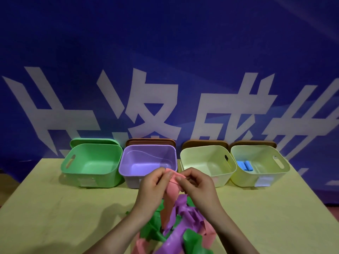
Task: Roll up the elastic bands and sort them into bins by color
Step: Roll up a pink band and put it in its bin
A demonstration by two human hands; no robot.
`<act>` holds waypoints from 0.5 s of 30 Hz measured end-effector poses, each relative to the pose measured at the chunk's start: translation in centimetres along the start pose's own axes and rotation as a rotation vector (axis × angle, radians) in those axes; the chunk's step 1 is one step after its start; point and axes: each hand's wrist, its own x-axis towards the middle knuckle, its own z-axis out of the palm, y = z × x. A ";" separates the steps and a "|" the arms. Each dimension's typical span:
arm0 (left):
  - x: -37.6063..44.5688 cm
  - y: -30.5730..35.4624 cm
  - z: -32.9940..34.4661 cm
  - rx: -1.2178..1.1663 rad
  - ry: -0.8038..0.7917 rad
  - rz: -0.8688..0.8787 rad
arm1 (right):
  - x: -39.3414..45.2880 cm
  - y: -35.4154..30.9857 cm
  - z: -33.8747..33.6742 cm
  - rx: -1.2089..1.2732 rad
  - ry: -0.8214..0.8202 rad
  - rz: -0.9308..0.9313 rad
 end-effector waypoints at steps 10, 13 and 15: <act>1.5 -1.4 -2.6 -0.199 -0.148 -0.355 | 1.7 -0.1 2.3 -0.303 0.229 -0.256; 1.9 -1.3 -3.1 -0.278 -0.091 -0.367 | 1.8 0.2 2.9 -0.513 0.197 -0.414; 2.3 -1.6 -3.7 -0.313 -0.078 -0.384 | 1.9 0.5 3.3 -0.582 0.136 -0.493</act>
